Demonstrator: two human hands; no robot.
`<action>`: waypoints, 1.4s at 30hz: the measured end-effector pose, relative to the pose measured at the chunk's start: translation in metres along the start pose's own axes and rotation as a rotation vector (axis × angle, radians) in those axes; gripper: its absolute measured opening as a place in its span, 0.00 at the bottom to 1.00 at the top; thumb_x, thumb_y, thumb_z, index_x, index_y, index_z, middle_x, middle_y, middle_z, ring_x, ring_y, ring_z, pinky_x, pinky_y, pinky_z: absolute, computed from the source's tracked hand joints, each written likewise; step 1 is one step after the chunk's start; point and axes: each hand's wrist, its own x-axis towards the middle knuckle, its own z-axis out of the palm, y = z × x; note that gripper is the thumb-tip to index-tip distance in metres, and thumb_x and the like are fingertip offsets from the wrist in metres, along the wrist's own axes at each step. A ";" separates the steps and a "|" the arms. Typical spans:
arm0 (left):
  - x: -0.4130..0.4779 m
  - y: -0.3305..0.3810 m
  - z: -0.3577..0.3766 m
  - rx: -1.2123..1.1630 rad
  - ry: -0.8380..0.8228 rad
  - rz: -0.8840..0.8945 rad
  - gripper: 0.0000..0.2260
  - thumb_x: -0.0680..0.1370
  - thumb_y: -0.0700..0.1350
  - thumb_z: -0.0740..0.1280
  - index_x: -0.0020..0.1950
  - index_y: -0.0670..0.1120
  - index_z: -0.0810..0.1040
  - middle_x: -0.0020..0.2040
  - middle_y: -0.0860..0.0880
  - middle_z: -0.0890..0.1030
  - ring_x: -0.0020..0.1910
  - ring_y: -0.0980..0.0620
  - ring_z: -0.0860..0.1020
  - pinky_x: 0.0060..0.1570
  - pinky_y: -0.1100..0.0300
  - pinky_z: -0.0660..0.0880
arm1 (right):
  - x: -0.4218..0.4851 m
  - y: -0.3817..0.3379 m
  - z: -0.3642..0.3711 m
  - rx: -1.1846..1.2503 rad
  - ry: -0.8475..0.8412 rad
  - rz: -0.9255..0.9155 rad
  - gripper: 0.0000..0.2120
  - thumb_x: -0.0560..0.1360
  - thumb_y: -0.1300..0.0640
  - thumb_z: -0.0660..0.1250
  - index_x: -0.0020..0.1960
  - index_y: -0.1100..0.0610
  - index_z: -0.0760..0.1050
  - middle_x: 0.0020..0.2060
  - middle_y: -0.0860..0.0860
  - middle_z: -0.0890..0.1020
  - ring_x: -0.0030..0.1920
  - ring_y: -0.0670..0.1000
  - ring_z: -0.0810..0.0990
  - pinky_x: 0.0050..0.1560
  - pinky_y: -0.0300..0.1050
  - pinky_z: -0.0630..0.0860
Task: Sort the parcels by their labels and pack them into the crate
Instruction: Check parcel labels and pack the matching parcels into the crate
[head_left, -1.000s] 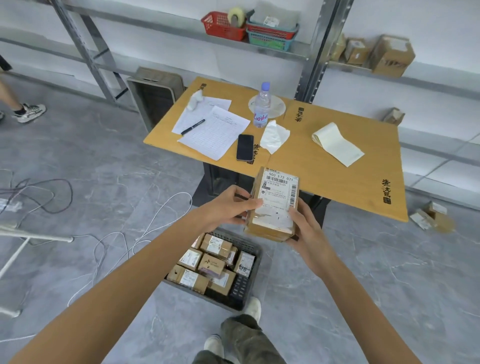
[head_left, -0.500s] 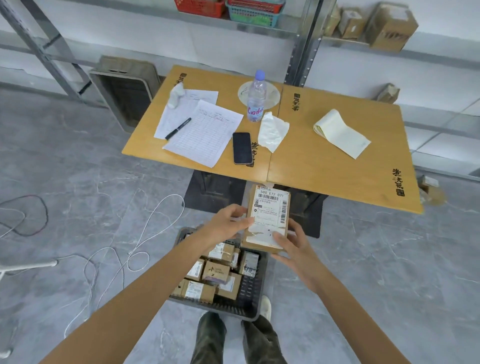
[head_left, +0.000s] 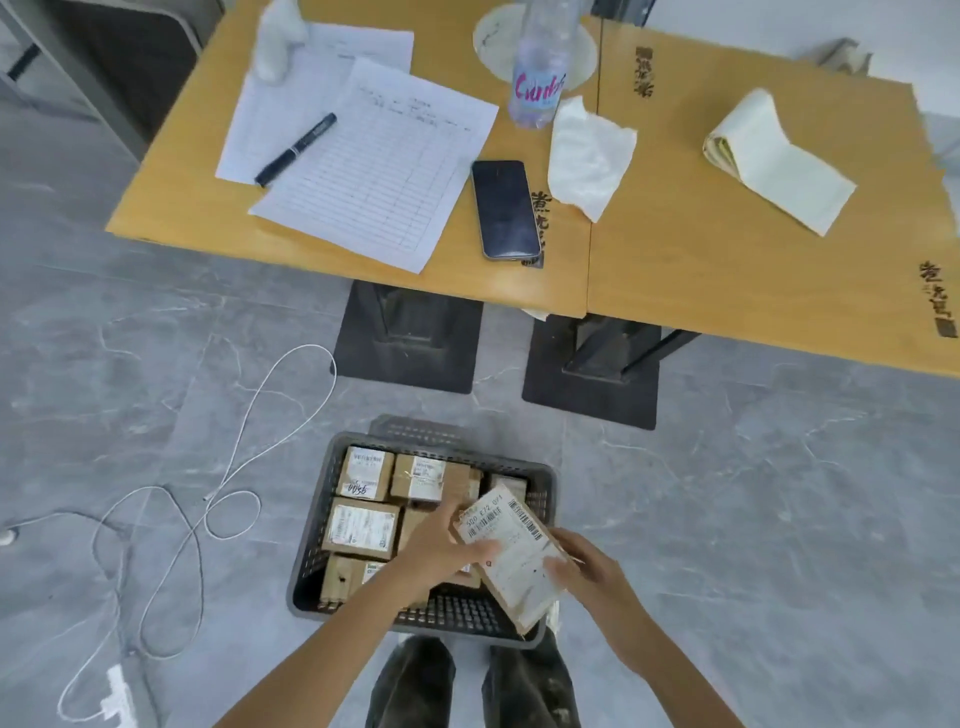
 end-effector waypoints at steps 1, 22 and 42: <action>0.016 -0.016 0.000 -0.078 0.041 -0.029 0.22 0.69 0.41 0.76 0.58 0.49 0.70 0.51 0.52 0.80 0.42 0.53 0.84 0.37 0.57 0.81 | 0.016 0.012 0.003 0.012 0.091 0.010 0.18 0.75 0.54 0.68 0.65 0.49 0.71 0.60 0.48 0.78 0.60 0.52 0.78 0.49 0.43 0.79; 0.230 -0.192 0.031 0.183 0.120 -0.254 0.14 0.81 0.41 0.57 0.66 0.45 0.71 0.64 0.46 0.73 0.60 0.50 0.72 0.64 0.51 0.71 | 0.333 0.207 0.064 0.152 0.719 0.280 0.17 0.75 0.64 0.67 0.62 0.61 0.69 0.60 0.60 0.77 0.58 0.60 0.77 0.58 0.53 0.76; 0.199 -0.107 0.022 0.510 0.174 -0.029 0.15 0.80 0.44 0.58 0.67 0.47 0.68 0.60 0.49 0.75 0.49 0.55 0.76 0.44 0.62 0.74 | 0.302 0.153 0.018 -0.214 0.083 0.192 0.27 0.78 0.68 0.55 0.75 0.55 0.58 0.69 0.56 0.70 0.59 0.52 0.73 0.49 0.39 0.71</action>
